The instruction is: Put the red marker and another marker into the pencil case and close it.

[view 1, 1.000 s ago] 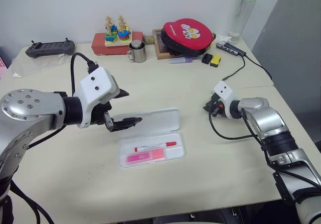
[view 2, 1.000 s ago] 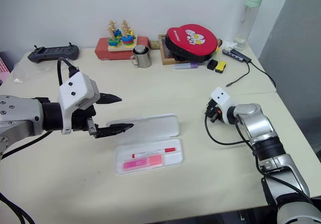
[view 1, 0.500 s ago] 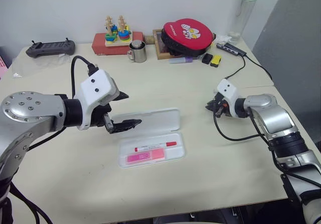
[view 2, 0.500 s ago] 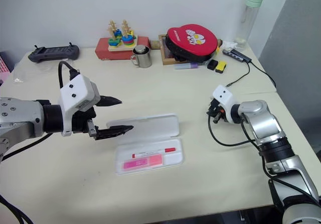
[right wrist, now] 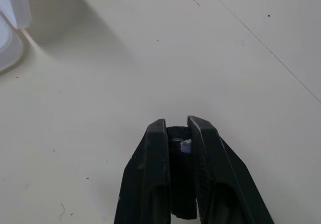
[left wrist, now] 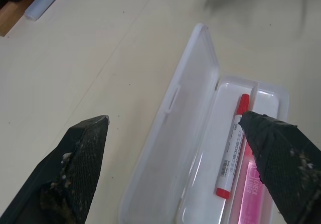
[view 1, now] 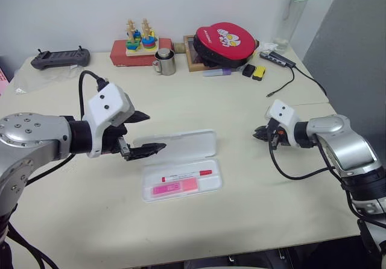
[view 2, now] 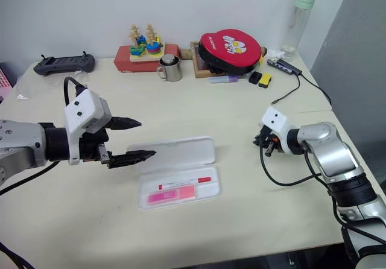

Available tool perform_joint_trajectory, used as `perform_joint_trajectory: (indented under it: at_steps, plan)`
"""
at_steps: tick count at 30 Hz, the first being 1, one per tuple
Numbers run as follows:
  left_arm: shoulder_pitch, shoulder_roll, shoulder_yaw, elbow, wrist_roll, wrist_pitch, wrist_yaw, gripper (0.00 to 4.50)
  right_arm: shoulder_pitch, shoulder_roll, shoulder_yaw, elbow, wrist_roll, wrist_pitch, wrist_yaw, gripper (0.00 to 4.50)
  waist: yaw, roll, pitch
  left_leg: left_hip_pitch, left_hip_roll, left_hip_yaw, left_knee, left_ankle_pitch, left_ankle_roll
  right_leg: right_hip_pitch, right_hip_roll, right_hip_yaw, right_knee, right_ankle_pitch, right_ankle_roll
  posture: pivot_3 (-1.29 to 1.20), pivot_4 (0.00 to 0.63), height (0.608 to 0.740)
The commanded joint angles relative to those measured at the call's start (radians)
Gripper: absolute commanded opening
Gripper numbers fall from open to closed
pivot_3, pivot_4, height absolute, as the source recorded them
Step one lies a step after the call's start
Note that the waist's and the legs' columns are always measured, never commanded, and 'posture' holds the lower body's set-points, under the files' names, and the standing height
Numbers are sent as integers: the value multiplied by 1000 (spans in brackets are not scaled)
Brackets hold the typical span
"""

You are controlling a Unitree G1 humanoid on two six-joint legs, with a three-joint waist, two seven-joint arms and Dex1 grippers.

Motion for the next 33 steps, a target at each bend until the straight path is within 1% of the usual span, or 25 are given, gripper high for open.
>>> perform_joint_trajectory:
  at_steps: [1,6,10,13,17,21,24,26,29,33]
  plan:
    - [-5,10,22,2,6,-25,-12,4500,-6,-20,-33,-68,23,14,11,253,0,0,0,0,0,0,0,0,0,0,0,0,0,0,0,0,150,740]
    - [11,16,30,0,9,-32,-22,4500,24,-61,-24,-160,60,40,59,253,0,0,0,0,0,0,0,0,0,0,0,0,0,0,0,0,150,740]
    - [19,22,32,7,19,-42,-30,4500,60,-100,-35,-339,174,98,144,253,2,1,0,0,0,0,-1,0,0,0,0,-1,-1,0,0,0,150,740]
    - [18,19,18,21,33,-56,-35,4500,82,-91,-6,-398,200,126,134,253,1,0,0,0,0,0,-1,0,0,0,0,-1,0,0,0,0,150,740]
    - [9,10,-7,36,48,-75,-42,4500,107,-76,54,-417,186,77,137,253,2,0,0,0,0,0,0,0,0,0,0,0,0,0,0,0,150,740]
    - [-6,6,-68,93,85,-115,-81,4500,68,-16,124,-397,178,61,132,253,0,0,0,0,0,0,0,0,0,1,0,0,0,-1,1,0,150,740]
    - [-24,9,-102,122,102,-136,-114,4500,53,6,162,-398,170,54,133,253,0,0,0,1,0,0,0,0,0,0,0,0,0,0,0,0,150,740]
    - [-31,14,-113,129,108,-145,-132,4500,51,7,177,-402,167,46,137,253,1,0,0,0,0,0,0,0,0,0,0,0,0,0,0,0,150,740]
    - [-5,36,-110,121,109,-156,-181,4500,36,54,244,-403,137,37,112,253,1,0,0,0,0,0,0,0,0,0,0,0,-1,0,0,0,150,740]
    - [15,50,-110,127,128,-175,-205,4500,31,78,282,-394,119,24,114,253,1,0,0,0,0,-1,-1,0,0,0,0,-1,-1,0,0,0,150,740]
